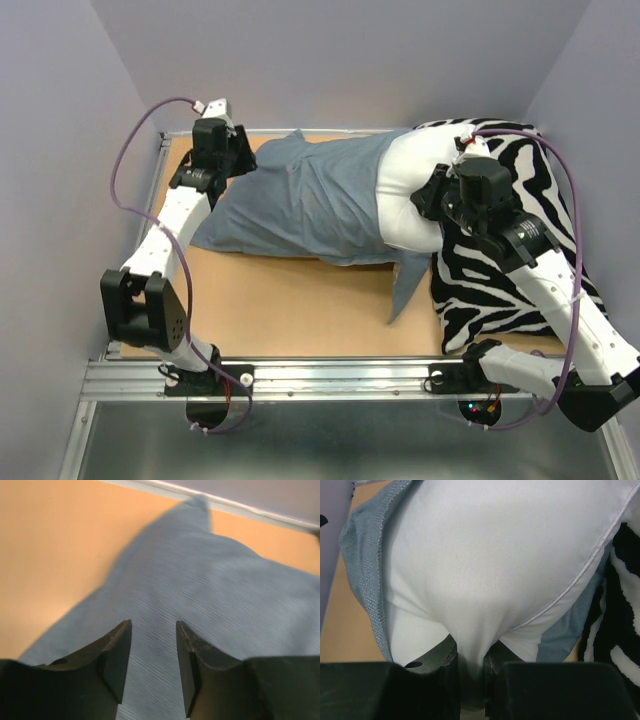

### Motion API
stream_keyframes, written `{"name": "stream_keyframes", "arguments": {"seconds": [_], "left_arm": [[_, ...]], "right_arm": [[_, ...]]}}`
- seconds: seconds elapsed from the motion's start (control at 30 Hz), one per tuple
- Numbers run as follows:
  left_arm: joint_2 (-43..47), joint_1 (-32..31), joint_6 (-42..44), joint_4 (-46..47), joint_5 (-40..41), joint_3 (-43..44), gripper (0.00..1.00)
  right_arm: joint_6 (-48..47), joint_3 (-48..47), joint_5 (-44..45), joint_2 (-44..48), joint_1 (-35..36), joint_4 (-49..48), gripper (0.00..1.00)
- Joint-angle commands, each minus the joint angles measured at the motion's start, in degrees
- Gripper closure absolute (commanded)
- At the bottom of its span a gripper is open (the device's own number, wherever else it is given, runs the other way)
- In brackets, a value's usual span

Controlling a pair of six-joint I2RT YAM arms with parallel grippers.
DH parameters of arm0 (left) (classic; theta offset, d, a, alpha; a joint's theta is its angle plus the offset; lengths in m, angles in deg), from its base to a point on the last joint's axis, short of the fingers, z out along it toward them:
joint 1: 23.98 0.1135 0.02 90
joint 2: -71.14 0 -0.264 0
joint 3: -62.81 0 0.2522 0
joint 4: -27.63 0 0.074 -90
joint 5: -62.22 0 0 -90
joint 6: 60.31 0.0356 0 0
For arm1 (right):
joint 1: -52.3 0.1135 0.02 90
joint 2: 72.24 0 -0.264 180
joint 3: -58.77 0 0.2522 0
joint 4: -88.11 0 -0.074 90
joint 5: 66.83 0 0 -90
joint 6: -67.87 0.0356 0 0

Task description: Remove the pillowcase from the pillow

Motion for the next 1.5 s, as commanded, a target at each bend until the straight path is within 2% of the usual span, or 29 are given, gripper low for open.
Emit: {"name": "stream_keyframes", "arguments": {"seconds": [0.0, 0.17, 0.3, 0.57, 0.77, 0.8, 0.93, 1.03, 1.23, 1.37, 1.47], "left_arm": [[11.0, -3.5, -4.1, 6.6, -11.0, -6.3, 0.43], [14.9, -11.2, -5.7, 8.4, -7.4, -10.9, 0.32], [13.3, -13.6, -6.0, 9.3, -4.9, -11.5, 0.32], [9.8, -14.2, -6.3, 10.1, -2.6, -11.3, 0.32], [7.3, -14.2, -6.1, 12.0, -5.2, -10.3, 0.34], [7.0, -14.2, -6.2, 12.0, -5.4, -10.3, 0.35], [6.4, -14.2, -6.8, 13.6, -6.4, -10.5, 0.57], [6.4, -14.2, -6.9, 13.3, -4.6, -9.9, 1.0], [6.0, -10.7, -6.2, 5.6, 12.7, -4.9, 1.0], [3.0, -0.1, -6.5, 3.5, 16.6, -2.1, 1.0], [0.9, 4.7, -6.1, 2.5, 21.0, 0.9, 1.0]], "right_arm": [[-0.8, -2.6, -0.3, 0.1, -0.3, -7.4, 0.99], [-0.9, -3.5, -1.1, -0.8, -0.3, -7.6, 0.99], [-0.6, -3.9, -1.8, -1.5, -0.2, -7.8, 0.99], [-0.8, -4.8, -2.1, -2.5, -0.3, -7.8, 0.99], [-0.8, -5.2, -2.2, -2.7, -0.2, -7.8, 1.0], [-0.8, -5.2, -2.1, -2.7, -0.3, -7.8, 0.99], [-0.8, -5.2, -2.4, -2.9, -0.3, -7.7, 0.99], [-0.7, -5.4, -2.4, -2.5, -0.3, -7.8, 0.99], [-0.6, -7.6, -1.1, -1.2, -0.3, -6.7, 0.99], [-0.8, -12.8, 0.5, -1.5, -0.3, -4.6, 0.99], [-1.1, -16.1, 2.4, -1.1, -0.3, -3.0, 0.99]]}}
